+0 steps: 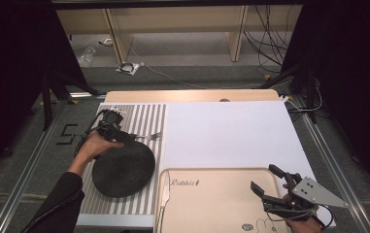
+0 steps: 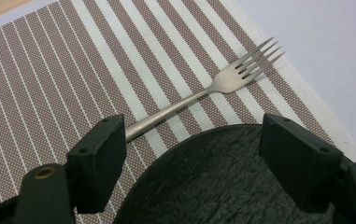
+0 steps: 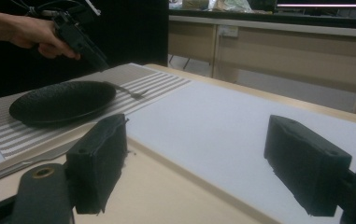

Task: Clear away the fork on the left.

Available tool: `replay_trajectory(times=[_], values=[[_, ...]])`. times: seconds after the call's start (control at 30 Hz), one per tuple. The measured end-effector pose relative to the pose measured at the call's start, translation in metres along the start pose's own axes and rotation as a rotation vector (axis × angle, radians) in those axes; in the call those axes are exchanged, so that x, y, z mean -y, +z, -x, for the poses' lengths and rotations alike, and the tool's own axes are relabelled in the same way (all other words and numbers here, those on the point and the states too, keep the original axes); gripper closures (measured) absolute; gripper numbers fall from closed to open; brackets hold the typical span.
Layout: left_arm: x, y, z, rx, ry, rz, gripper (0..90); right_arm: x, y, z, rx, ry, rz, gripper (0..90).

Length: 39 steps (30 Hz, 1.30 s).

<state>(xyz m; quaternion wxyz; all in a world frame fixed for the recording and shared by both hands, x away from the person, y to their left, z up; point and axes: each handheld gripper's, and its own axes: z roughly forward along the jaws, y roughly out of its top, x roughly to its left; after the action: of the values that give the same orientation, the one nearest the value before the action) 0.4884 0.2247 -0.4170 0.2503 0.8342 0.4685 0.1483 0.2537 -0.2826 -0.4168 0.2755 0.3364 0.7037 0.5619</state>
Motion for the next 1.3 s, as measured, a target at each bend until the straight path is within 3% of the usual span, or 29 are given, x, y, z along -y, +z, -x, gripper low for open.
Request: replay_trajectory(times=[0.67, 1.3], values=[[-0.024, 0.036, -0.011, -0.018, 0.056, -0.122, 26.8, 0.0, 0.0, 0.001, -0.011, 0.004, 0.008, 22.4], [-0.026, 0.053, -0.022, -0.011, 0.048, -0.197, 35.2, 0.001, -0.001, 0.002, -0.011, 0.008, 0.006, 22.4]])
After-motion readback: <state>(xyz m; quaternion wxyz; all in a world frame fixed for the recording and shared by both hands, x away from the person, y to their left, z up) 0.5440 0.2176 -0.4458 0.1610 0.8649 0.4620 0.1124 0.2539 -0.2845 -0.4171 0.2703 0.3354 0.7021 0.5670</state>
